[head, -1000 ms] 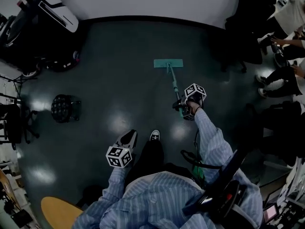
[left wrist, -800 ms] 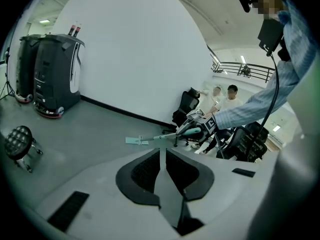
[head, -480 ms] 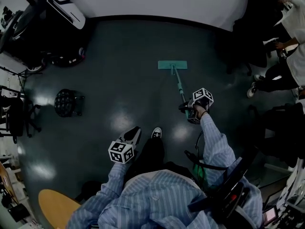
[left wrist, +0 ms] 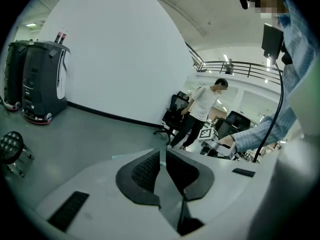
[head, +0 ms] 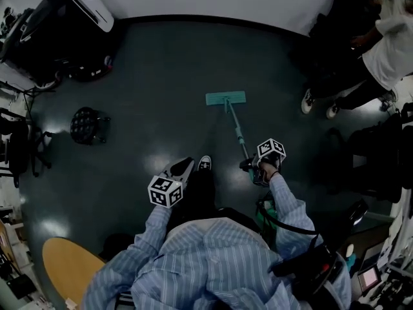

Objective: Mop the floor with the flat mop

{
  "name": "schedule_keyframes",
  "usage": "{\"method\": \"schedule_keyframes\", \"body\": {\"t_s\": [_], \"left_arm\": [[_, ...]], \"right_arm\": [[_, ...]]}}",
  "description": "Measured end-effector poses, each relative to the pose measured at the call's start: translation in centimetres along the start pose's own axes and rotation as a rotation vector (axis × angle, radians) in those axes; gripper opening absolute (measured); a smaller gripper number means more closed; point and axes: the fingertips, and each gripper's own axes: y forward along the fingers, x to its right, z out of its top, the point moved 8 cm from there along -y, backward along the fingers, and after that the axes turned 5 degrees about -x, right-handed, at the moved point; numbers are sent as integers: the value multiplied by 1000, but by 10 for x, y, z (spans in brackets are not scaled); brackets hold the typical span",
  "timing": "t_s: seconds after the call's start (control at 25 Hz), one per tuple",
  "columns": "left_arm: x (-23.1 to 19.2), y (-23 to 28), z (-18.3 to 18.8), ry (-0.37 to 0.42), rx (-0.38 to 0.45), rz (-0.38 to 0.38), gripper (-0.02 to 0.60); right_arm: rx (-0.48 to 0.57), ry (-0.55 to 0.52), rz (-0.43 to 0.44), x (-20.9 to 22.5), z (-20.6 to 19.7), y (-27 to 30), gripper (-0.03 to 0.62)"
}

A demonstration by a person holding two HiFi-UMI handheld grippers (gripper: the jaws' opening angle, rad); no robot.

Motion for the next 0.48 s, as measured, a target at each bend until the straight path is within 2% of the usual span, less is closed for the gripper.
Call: {"method": "schedule_keyframes", "body": {"t_s": [0.28, 0.48], "left_arm": [[66, -35, -67, 3, 15, -18, 38], [107, -58, -106, 4, 28, -27, 38]], "right_arm": [[-60, -33, -43, 89, -134, 19, 91], [-107, -71, -100, 142, -214, 26, 89]]}}
